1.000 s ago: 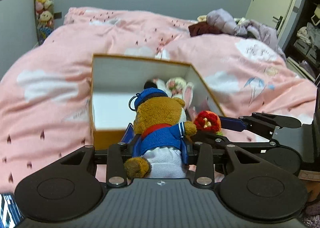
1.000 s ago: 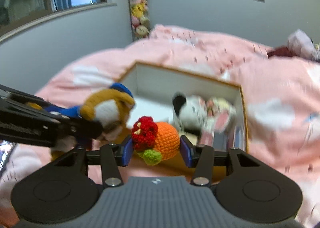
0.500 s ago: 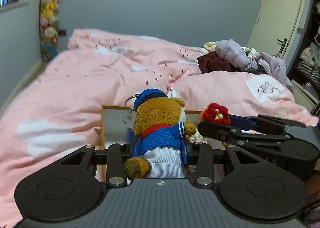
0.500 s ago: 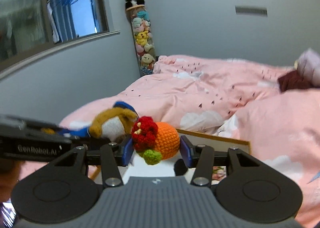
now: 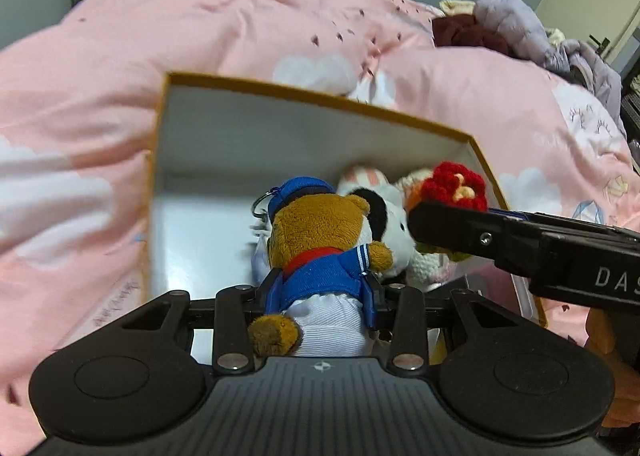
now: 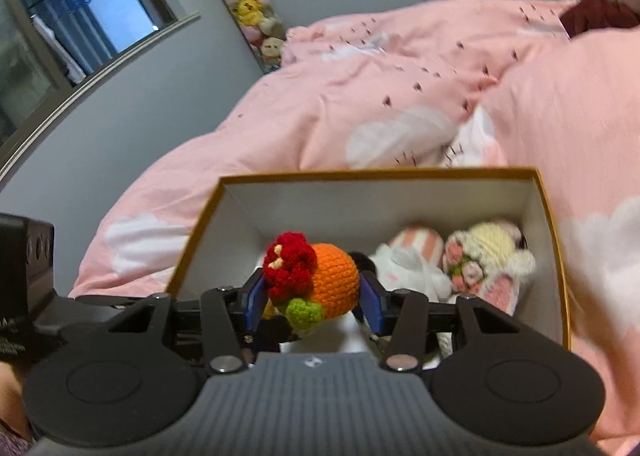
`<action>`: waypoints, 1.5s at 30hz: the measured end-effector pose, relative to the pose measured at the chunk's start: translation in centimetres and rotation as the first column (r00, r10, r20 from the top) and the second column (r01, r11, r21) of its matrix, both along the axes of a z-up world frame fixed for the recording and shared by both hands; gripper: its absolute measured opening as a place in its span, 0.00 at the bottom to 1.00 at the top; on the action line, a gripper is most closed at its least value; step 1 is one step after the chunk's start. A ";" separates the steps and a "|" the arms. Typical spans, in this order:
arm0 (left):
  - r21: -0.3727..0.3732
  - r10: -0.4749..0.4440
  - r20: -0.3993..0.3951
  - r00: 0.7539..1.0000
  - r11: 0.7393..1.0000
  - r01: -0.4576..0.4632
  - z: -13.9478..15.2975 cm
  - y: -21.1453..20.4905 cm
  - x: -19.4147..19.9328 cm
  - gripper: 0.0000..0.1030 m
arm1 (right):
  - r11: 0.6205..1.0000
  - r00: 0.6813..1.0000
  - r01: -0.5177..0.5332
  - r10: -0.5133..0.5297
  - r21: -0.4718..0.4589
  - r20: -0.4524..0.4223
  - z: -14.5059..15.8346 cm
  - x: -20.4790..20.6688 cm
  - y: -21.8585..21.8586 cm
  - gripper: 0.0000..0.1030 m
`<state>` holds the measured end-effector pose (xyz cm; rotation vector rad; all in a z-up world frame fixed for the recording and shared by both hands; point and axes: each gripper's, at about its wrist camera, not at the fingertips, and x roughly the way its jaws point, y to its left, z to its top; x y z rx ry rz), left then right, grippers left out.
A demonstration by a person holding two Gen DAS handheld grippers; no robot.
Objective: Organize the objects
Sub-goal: 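Lower the duck plush and crocheted ball into the orange box and release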
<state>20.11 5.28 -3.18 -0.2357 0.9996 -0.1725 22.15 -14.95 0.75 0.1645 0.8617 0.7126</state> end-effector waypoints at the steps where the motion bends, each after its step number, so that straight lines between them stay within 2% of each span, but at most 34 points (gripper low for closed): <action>1: 0.011 -0.018 -0.001 1.000 1.000 0.018 -0.3 -0.4 0.1 0.43 | 1.000 1.000 0.004 -0.004 -0.003 -0.005 -0.3 0.1 -0.1 0.49; 6: 0.136 -0.056 0.025 0.998 0.989 0.052 -0.5 -2.3 0.5 0.43 | 1.000 0.999 0.018 -0.018 -0.016 -0.026 -0.9 0.6 -0.6 0.49; 10: 0.226 -0.014 0.027 1.000 0.974 0.008 -1.4 -2.8 1.3 0.42 | 1.000 0.999 0.021 -0.022 -0.014 -0.035 -1.1 0.6 -0.8 0.49; 12: 0.201 -0.003 -0.039 0.999 0.979 0.011 -2.5 -2.5 2.0 0.41 | 1.000 0.999 0.023 -0.023 -0.017 -0.037 -1.1 0.5 -0.9 0.49; 14: 0.142 -0.004 -0.115 0.993 0.990 0.021 -3.3 -2.0 2.4 0.42 | 0.999 0.999 0.029 -0.029 -0.021 -0.042 -1.2 0.5 -1.1 0.49; 19: 0.077 -0.001 -0.118 0.993 0.997 0.010 -3.1 -1.1 2.2 0.45 | 0.999 0.998 0.026 -0.028 -0.034 -0.051 -1.5 0.4 -1.0 0.49; 22: 0.062 -0.022 -0.098 0.995 0.998 0.028 -2.5 -1.0 1.7 0.59 | 0.999 0.998 0.023 -0.026 -0.045 -0.058 -1.7 0.3 -0.8 0.49; 23: 0.056 -0.026 -0.092 0.995 0.998 0.031 -2.3 -1.1 1.5 0.60 | 0.999 0.998 0.022 -0.025 -0.046 -0.060 -1.7 0.2 -0.8 0.49; 30: 0.009 0.008 -0.029 1.000 1.000 -0.008 0.6 -0.4 0.3 0.60 | 0.999 0.999 0.024 -0.025 -0.028 -0.047 -0.7 -0.2 -1.2 0.50; 34: -0.038 0.055 0.045 0.997 0.998 -0.054 3.3 1.0 -1.8 0.60 | 0.999 0.999 0.012 -0.013 -0.032 -0.047 -0.5 -0.6 -1.0 0.50; 36: -0.017 0.071 0.090 0.993 0.997 -0.070 4.7 1.3 -3.3 0.60 | 0.999 0.997 0.015 -0.018 -0.044 -0.069 -0.8 -0.4 -0.8 0.50; 39: 0.058 0.071 0.152 0.986 0.995 -0.081 5.9 1.1 -5.3 0.60 | 0.998 0.991 0.024 -0.031 -0.052 -0.132 -1.9 0.2 -0.4 0.50; 43: 0.187 0.044 0.204 0.978 0.979 -0.083 5.4 -0.4 -6.8 0.60 | 0.996 0.983 0.032 -0.046 -0.084 -0.176 -3.5 0.6 0.4 0.50; 45: 0.216 0.031 0.193 0.981 0.974 -0.073 4.9 -0.8 -7.2 0.60 | 0.992 0.984 0.032 -0.053 -0.121 -0.171 -4.1 0.6 1.0 0.50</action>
